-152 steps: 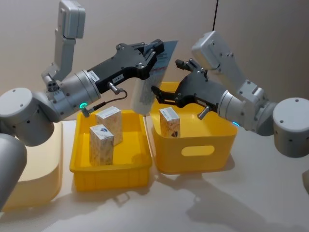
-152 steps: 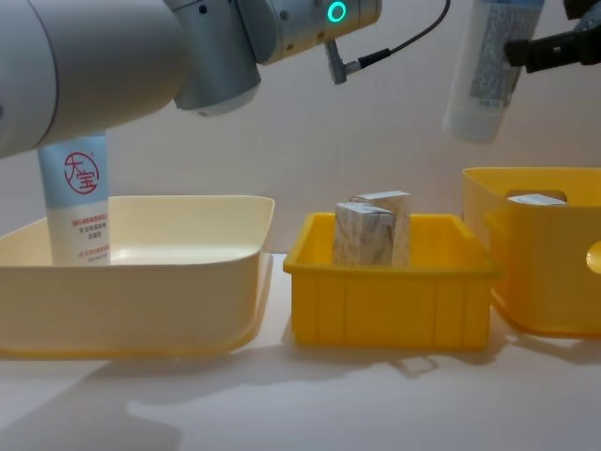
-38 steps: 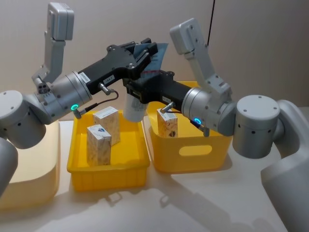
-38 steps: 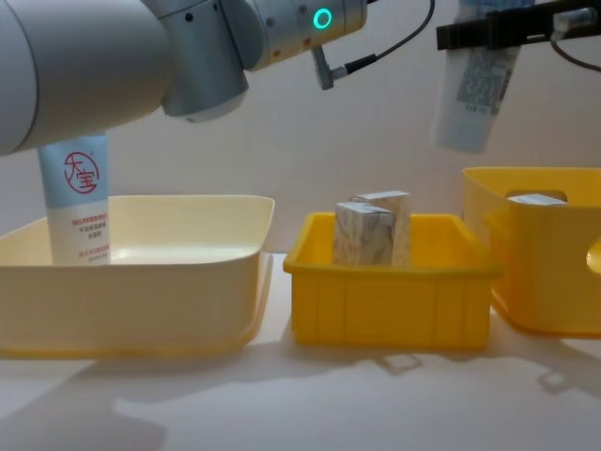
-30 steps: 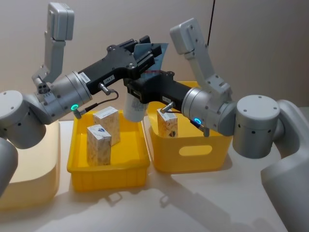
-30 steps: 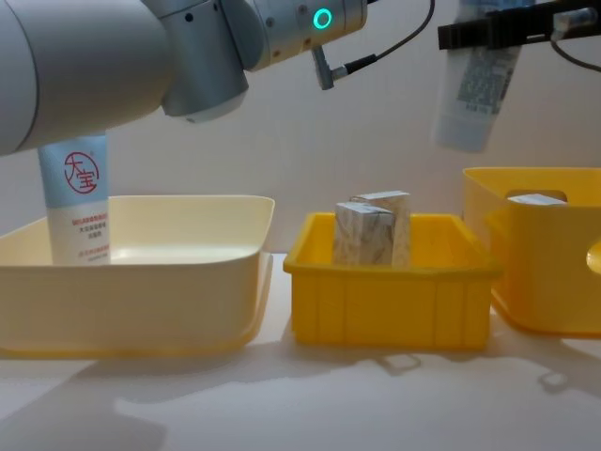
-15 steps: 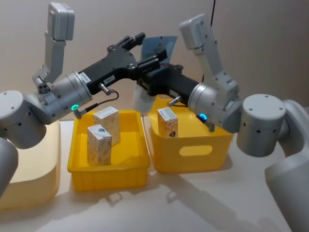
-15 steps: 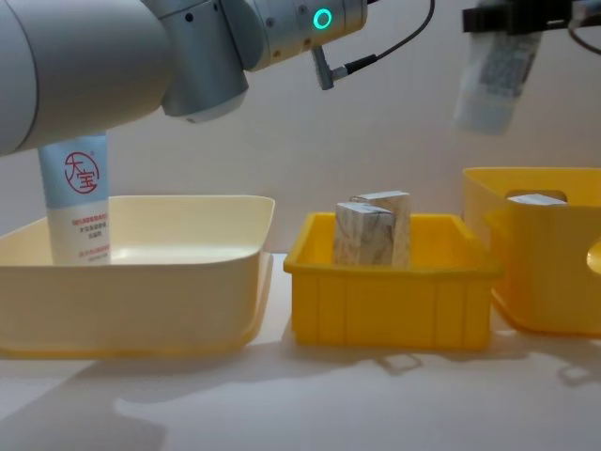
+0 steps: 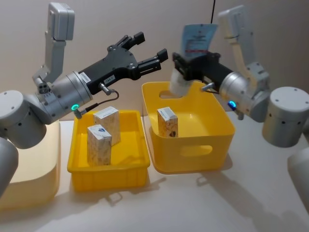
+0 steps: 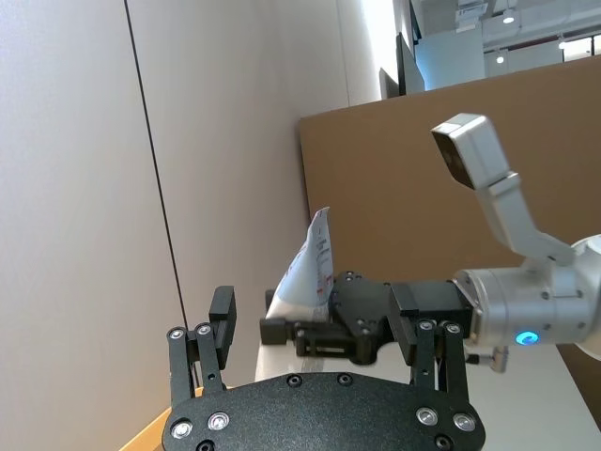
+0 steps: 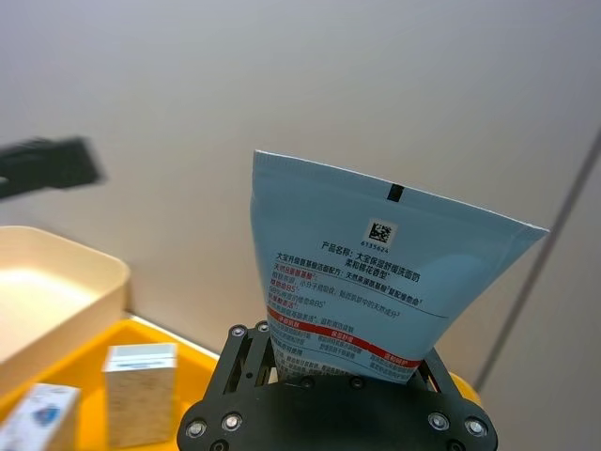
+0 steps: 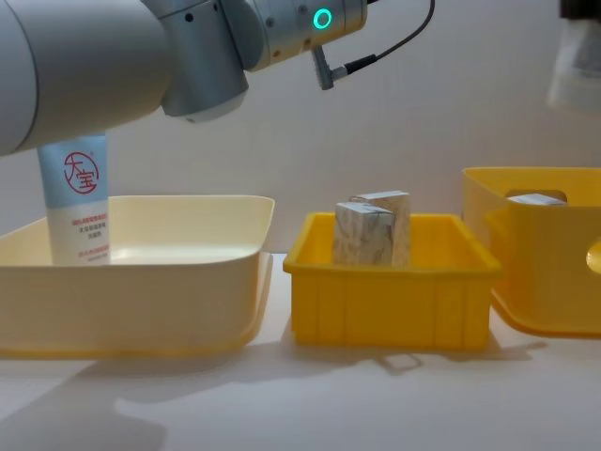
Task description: Bimanual collaborative sorting of washing and personal care products
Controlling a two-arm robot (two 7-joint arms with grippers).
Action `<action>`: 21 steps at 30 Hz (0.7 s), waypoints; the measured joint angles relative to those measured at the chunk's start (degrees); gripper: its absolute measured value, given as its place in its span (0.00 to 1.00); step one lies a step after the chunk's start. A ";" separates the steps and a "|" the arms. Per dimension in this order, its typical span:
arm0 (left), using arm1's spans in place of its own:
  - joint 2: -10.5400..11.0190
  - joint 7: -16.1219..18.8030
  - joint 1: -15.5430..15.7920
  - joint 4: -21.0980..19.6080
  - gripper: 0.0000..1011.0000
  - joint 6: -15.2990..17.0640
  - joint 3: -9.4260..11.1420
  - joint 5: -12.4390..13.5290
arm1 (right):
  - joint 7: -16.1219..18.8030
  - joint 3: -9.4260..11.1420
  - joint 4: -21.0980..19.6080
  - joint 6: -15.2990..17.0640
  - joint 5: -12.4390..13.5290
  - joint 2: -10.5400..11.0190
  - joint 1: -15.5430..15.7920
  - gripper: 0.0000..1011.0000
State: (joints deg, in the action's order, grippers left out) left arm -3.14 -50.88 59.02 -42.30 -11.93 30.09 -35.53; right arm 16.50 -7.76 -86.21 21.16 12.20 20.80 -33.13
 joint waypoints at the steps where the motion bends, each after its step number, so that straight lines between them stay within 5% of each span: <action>1: 0.00 0.00 0.00 0.00 0.99 0.00 0.00 0.00 | 0.00 0.00 0.00 0.00 0.00 0.00 0.00 0.45; 10: 0.00 0.00 0.00 0.00 0.99 0.00 0.00 0.00 | -2.52 2.34 4.30 -0.78 -1.16 0.91 -0.06 0.45; 21: 0.00 0.00 0.00 0.00 0.99 0.00 0.00 0.00 | -3.59 1.95 9.24 -0.67 -2.27 -0.22 0.45 0.45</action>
State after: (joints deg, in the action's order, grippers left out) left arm -3.14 -50.88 59.02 -42.29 -11.93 30.09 -35.53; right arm 12.91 -5.81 -76.97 20.49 9.93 20.58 -32.68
